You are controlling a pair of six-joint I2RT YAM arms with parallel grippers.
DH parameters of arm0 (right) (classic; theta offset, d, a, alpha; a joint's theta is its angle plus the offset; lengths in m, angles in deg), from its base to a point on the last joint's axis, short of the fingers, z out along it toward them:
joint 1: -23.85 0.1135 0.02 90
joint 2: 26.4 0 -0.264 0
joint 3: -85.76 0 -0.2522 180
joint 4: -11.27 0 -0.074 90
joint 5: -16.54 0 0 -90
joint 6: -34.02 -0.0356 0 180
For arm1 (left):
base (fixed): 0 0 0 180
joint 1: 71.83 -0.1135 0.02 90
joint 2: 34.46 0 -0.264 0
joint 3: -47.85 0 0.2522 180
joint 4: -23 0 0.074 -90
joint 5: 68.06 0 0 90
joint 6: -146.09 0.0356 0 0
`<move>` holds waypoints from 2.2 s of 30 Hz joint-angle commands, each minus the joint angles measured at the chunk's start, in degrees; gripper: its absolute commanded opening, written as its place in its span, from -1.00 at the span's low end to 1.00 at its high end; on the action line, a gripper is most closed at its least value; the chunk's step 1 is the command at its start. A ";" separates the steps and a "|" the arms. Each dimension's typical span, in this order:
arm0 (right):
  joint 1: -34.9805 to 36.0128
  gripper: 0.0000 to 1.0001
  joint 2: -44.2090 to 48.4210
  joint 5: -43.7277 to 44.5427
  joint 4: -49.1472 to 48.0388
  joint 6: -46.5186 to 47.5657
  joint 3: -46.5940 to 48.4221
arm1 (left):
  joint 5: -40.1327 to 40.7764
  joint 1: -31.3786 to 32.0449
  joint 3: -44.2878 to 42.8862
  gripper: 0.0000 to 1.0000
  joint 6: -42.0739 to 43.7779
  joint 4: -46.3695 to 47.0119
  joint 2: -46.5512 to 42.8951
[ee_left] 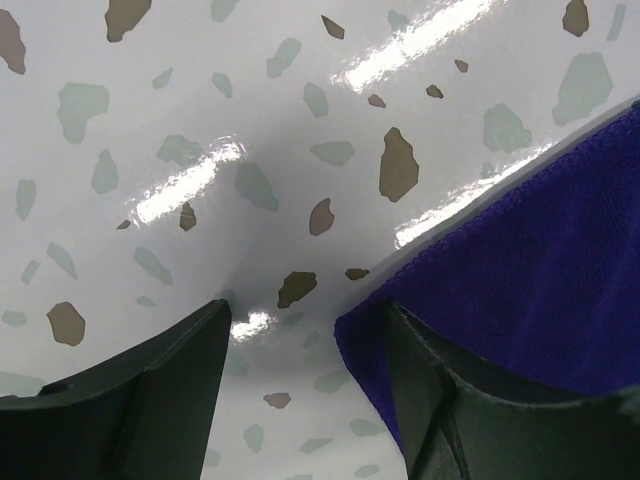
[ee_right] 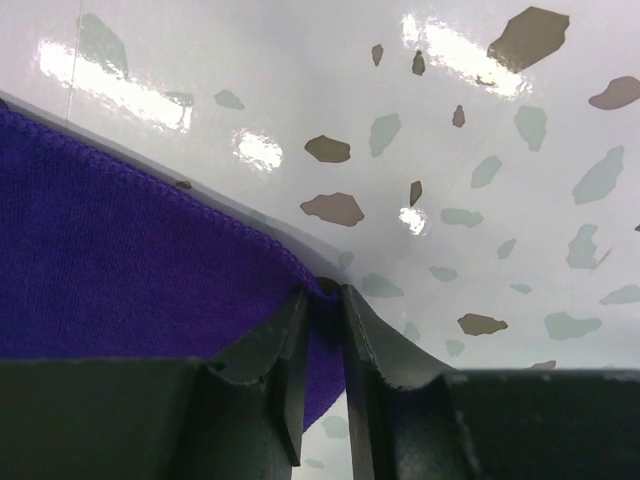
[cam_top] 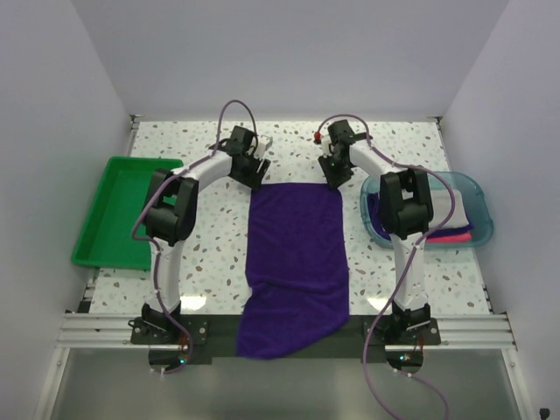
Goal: Fold and stack the towels
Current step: Flatten out the crumpled towel
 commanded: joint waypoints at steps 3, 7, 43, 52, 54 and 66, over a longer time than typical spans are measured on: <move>0.01 -0.65 -1.42 -1.19 2.88 -0.08 -3.06 | -2.60 -0.16 -3.54 0.30 0.34 -0.15 1.13; 0.01 -0.71 -1.24 -0.93 2.79 0.27 -3.68 | -3.92 -0.08 -5.38 0.18 0.08 -0.33 2.36; 0.01 -0.72 1.13 1.36 1.65 0.09 -6.05 | 2.49 6.34 0.41 -0.12 0.00 -7.89 3.59; 0.01 -0.75 1.92 1.27 1.03 -0.61 -5.79 | 4.42 5.12 0.15 -0.97 -1.86 -9.03 6.41; 0.10 -0.87 3.23 1.97 0.16 -1.31 -4.65 | 7.05 3.62 -2.04 -1.00 -1.86 -9.21 5.88; 0.01 -1.00 14.13 5.23 -3.98 -3.34 16.70 | 22.61 1.68 -27.43 -1.00 2.80 -10.70 -4.66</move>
